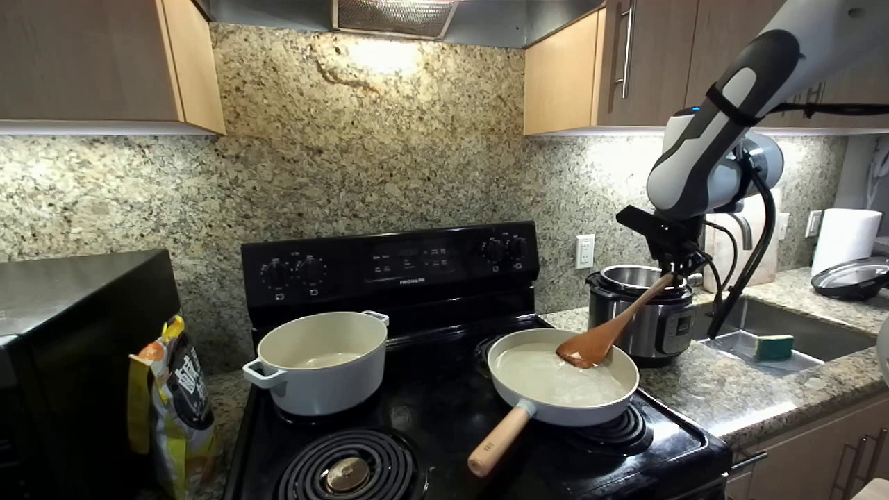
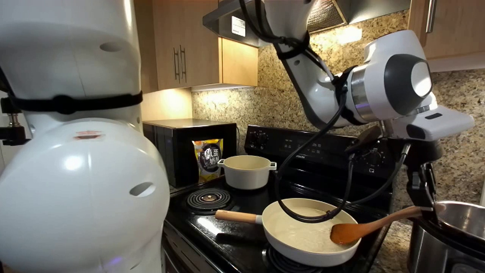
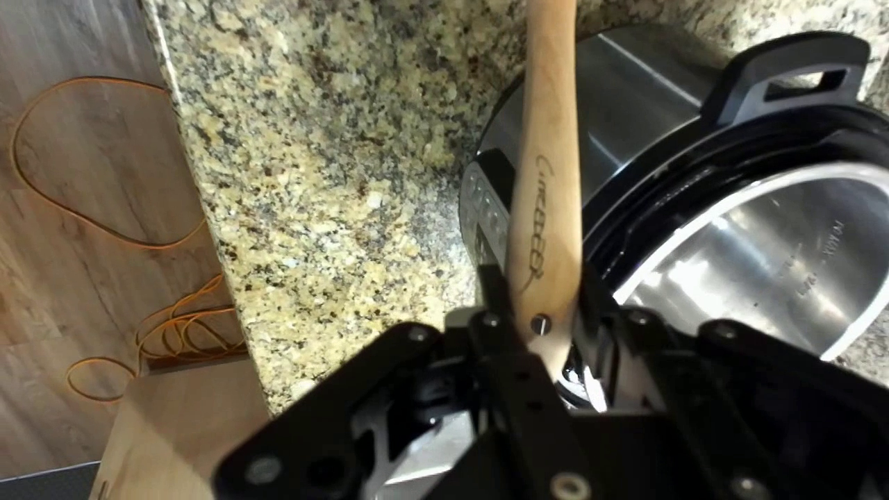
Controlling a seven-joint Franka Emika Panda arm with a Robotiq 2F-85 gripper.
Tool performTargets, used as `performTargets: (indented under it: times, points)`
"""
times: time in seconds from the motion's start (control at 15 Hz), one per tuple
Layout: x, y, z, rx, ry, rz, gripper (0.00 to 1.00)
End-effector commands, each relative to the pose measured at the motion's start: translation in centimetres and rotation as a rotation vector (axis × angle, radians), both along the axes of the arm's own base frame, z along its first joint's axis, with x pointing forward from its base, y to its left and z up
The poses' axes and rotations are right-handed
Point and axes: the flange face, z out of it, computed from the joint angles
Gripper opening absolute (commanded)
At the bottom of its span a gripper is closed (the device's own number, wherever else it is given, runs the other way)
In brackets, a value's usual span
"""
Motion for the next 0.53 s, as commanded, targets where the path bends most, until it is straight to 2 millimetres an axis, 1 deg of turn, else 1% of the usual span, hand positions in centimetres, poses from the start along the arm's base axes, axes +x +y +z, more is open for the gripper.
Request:
performTargets:
  times: [0.0,0.27,0.47]
  points:
    - [1.0,1.4,1.0,-0.031,-0.010,-0.051,0.11]
    - [2.4,3.4,0.9,-0.056,-0.009,-0.065,0.11]
    - [3.2,5.4,0.5,-0.060,0.010,-0.040,0.12]
